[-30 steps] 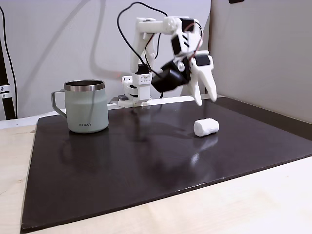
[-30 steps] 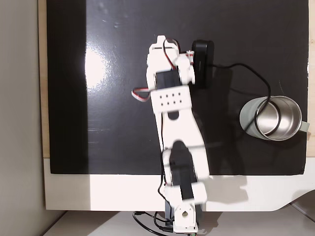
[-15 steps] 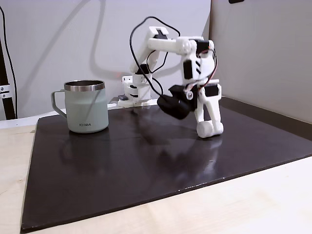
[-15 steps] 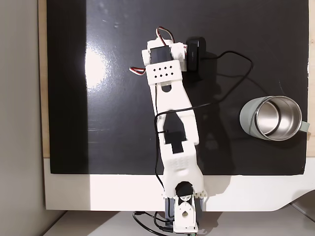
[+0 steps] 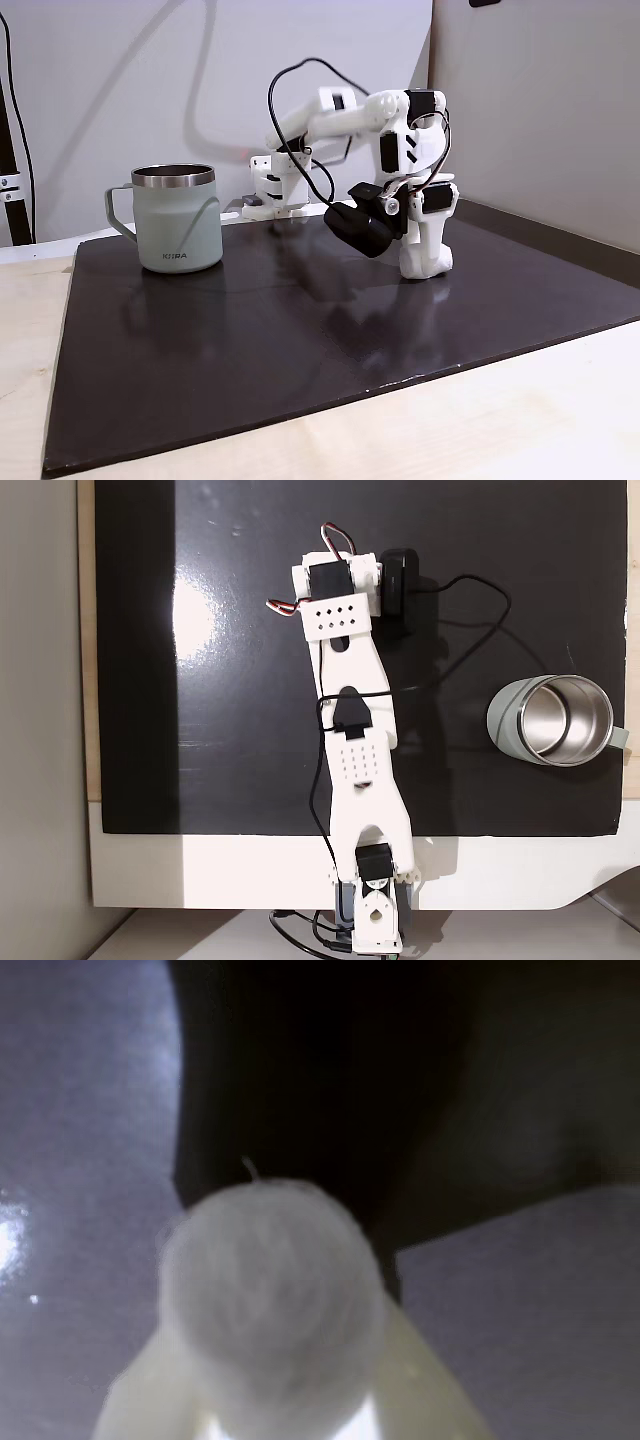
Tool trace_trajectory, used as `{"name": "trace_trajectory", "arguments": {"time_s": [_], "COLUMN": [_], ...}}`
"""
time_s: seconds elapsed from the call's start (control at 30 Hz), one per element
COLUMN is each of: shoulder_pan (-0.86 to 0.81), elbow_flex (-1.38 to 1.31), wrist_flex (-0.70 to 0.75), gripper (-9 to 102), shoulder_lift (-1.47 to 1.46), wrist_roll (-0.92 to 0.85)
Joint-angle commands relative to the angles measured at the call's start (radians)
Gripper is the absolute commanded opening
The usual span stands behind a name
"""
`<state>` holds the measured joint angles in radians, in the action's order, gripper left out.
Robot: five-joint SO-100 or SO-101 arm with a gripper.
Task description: Grasp a gauze and put it in the cup.
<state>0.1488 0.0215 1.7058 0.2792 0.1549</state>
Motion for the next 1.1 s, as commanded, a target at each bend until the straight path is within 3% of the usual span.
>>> {"name": "trace_trajectory", "arguments": {"time_s": [0.0,0.3,0.67,0.87,1.07], "shoulder_pan": [-0.02,-0.028,-0.055,-0.224,-0.535], "elbow_flex": [-0.302,-0.051,0.446,0.709,0.83], "wrist_flex": [0.103,0.101,0.101,0.101,0.101], "gripper": [0,0,0,0,0], "shoulder_lift": [-0.095,0.252,0.953,1.345,1.563], "wrist_roll": [-0.014,-0.012,0.009,-0.012,-0.135]}}
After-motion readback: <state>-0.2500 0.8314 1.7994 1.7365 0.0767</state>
